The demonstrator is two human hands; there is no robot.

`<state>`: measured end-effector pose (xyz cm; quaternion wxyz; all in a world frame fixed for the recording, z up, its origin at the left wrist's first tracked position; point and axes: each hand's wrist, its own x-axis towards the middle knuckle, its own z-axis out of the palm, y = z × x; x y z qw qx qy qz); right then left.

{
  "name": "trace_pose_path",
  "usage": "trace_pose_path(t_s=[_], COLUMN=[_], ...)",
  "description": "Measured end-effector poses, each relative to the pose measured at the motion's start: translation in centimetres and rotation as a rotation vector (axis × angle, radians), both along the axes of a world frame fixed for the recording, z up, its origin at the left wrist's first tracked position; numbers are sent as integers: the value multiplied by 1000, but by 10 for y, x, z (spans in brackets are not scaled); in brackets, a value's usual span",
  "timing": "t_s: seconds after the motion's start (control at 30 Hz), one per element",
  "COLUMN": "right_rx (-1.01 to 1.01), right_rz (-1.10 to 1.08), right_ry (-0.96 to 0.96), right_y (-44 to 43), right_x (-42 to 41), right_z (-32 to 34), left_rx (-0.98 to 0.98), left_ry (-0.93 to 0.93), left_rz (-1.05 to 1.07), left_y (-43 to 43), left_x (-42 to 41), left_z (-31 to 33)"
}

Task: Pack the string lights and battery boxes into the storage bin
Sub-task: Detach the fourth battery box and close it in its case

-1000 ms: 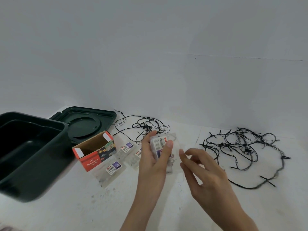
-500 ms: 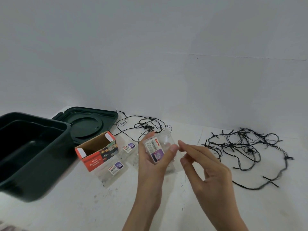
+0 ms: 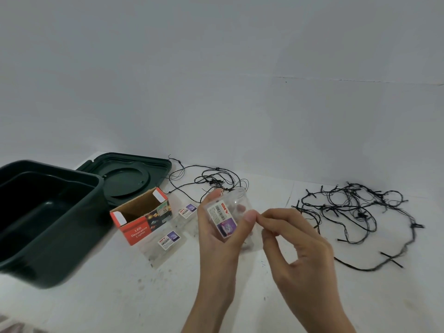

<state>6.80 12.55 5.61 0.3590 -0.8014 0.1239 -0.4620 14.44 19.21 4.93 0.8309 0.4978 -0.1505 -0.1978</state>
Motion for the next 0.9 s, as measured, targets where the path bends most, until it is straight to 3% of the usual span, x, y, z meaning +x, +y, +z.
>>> trace_pose_path(t_s=[0.2,0.3,0.37,0.43,0.5,0.63,0.73,0.9], right_rx=[-162,-73,92,278,383,574,545,413], right_rz=[-21,38,83,129,217,434,473,461], right_ry=[97,150,155,216,305,367,381,480], right_y=[1,0,-6,-17,-29,-45,-51,-55], right_x=[0,3,2,-1,-6,-11,-12,-17], right_z=[8,3,0,-2,-2,2,2,-1], left_rx=[20,-79,-19,137,320,621,729,734], left_ry=[-17,119,95,-123,-472,-899,-1022,-1000], left_rz=[-73,-178,-214,-160,-160,-360,-437,-374], left_y=[5,6,10,17,28,40,43,43], left_x=[0,1,5,14,26,36,39,42], left_z=[8,6,2,-2,-2,8,14,7])
